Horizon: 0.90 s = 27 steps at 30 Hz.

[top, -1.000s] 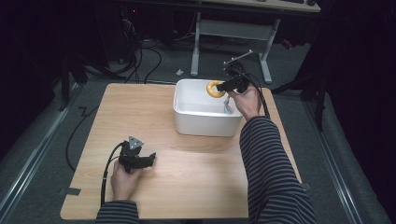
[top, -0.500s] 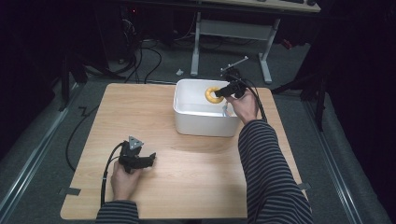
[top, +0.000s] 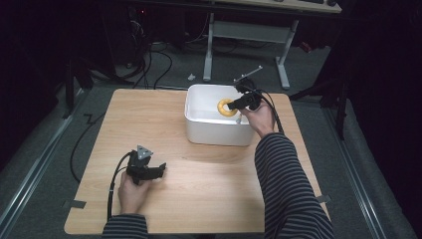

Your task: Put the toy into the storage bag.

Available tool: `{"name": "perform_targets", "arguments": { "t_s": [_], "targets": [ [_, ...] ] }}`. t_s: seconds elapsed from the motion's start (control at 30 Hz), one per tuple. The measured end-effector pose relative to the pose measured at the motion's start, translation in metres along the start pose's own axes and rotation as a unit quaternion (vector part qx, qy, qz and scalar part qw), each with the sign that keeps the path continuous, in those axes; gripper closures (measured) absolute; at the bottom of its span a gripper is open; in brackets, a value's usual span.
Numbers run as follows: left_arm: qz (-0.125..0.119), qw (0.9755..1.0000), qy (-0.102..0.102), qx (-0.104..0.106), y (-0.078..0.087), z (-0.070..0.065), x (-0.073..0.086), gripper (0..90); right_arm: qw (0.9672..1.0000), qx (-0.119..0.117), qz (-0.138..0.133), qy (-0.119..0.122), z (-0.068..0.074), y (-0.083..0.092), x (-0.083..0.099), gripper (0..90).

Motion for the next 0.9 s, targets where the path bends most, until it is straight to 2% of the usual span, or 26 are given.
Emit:
{"name": "perform_targets", "arguments": {
  "t_s": [0.17, 0.6, 0.9],
  "targets": [
    [0.000, 1.0000, 0.000, 0.000, 0.000, 0.000, 0.000, 20.7, 0.9999, -0.002, 0.009, 0.009, 0.003, 0.000, 0.004, 66.0],
    [0.000, 1.0000, 0.001, 0.000, 0.000, 0.000, 0.000, 20.7, 0.9997, -0.015, 0.016, 0.010, 0.006, 0.000, 0.012, 65.9],
    [0.000, 1.0000, 0.001, 0.000, 0.000, 0.000, 0.000, 20.7, 0.9992, -0.022, 0.031, 0.015, 0.008, -0.002, 0.014, 65.8]
  ]
}}
Point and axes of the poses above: each handheld gripper's, and its own axes: y roughly backward along the jaws, x roughly out of its underside, z roughly to its left, the point moved 1 cm from there along -y, roughly forward along the jaws, and after that the axes turned 5 degrees about x, right-handed, at the moved point
